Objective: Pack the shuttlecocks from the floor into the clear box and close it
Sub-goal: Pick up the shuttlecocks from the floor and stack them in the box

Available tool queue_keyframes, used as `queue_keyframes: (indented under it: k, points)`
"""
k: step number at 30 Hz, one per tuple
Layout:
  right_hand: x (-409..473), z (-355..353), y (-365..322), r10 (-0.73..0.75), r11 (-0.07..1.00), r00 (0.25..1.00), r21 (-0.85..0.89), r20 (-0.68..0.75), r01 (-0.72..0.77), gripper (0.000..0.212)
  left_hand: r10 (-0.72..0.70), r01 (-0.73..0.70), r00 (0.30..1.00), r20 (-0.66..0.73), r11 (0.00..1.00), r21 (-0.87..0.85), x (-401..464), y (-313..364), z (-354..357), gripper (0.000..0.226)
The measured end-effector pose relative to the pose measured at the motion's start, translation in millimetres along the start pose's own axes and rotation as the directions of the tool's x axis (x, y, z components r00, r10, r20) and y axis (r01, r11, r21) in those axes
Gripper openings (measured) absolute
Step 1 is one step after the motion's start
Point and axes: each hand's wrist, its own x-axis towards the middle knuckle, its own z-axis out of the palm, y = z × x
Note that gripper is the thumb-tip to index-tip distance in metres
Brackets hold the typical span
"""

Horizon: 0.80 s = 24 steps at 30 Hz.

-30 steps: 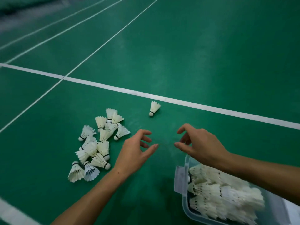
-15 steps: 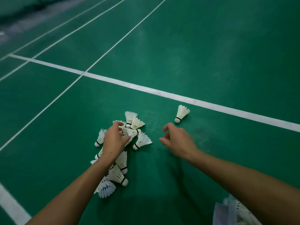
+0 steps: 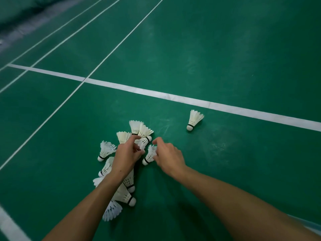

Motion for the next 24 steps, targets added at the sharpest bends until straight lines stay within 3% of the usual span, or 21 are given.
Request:
queue_keyframes:
  k: [5, 11, 20, 24]
  points:
    - [-26.1, -35.0, 20.9, -0.049, 0.998, 0.999, 0.049, -0.007, 0.049, 0.041, 0.030, -0.031, 0.996, -0.079, 0.999, -0.008, -5.8, 5.3, -0.8, 0.052]
    - [-83.6, -112.2, 55.3, -0.015, 0.987, 0.998, 0.159, -0.061, 0.024, 0.044, 0.045, -0.057, 0.996, -0.080, 0.986, -0.154, -36.6, 39.9, -15.8, 0.069]
    - [-252.5, -237.7, 93.3, 0.171, 0.956, 0.961, 0.271, -0.219, -0.109, 0.044, 0.258, -0.263, 0.965, -0.056, 0.920, -0.290, -106.2, 133.6, -41.5, 0.069]
    - [-335.4, -262.2, 115.7, 0.307, 0.933, 0.899, 0.286, -0.313, -0.219, 0.044, 0.349, -0.315, 0.937, 0.027, 0.873, -0.374, -146.1, 175.5, -44.1, 0.067]
